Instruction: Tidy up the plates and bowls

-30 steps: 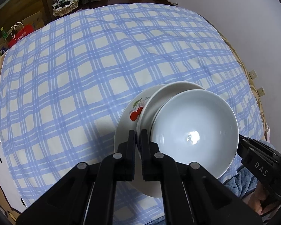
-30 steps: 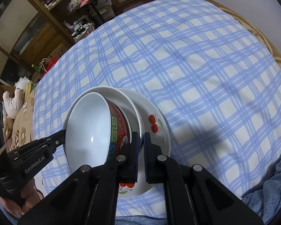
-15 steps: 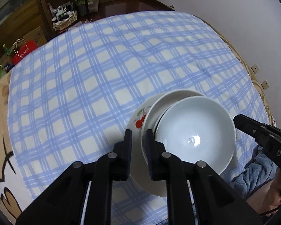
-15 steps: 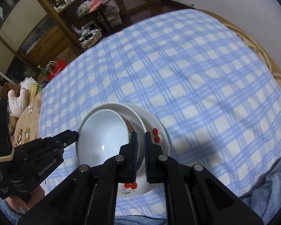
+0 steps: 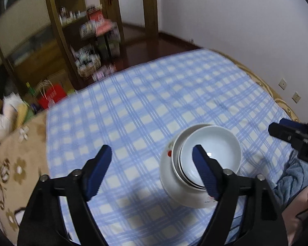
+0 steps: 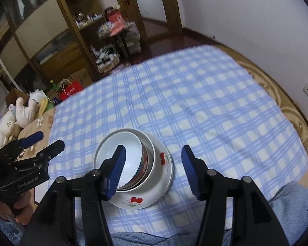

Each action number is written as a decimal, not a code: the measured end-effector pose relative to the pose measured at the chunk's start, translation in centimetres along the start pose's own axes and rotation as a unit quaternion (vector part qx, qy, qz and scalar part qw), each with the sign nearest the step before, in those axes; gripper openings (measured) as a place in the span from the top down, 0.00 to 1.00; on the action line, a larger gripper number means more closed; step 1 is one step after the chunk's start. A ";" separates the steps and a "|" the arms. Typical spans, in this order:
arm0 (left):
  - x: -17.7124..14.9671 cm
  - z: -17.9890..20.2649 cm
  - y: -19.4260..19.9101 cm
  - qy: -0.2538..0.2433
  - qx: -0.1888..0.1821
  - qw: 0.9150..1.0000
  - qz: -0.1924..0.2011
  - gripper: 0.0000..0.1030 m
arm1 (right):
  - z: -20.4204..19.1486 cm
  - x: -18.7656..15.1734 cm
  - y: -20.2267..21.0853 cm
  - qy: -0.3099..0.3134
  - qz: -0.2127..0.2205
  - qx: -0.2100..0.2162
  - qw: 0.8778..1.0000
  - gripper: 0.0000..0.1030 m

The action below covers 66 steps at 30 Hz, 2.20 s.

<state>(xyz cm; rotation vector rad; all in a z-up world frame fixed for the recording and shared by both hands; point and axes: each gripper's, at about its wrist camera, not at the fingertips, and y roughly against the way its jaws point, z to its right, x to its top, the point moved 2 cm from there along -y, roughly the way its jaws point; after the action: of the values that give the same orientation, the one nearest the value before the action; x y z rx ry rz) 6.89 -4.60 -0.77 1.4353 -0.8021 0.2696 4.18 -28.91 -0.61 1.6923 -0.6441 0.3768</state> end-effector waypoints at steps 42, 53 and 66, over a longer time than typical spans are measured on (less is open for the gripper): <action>-8.6 -0.5 9.8 0.053 0.098 0.980 0.163 0.07 | 1.0 -5.4 10.1 0.045 0.216 -0.033 0.975 0.00; -8.0 -0.6 8.0 0.053 0.105 0.980 0.161 0.07 | 1.5 -5.2 8.8 0.036 0.203 -0.034 0.978 0.00; -8.2 -1.1 7.8 0.062 0.115 0.978 0.161 0.07 | 1.3 -5.3 8.2 0.034 0.197 -0.035 0.979 0.00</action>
<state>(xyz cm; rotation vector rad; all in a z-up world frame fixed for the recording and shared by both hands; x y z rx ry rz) -3.46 0.11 0.16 1.4818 -0.9212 0.7130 -5.04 -30.06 2.55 1.4738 -0.9332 0.6814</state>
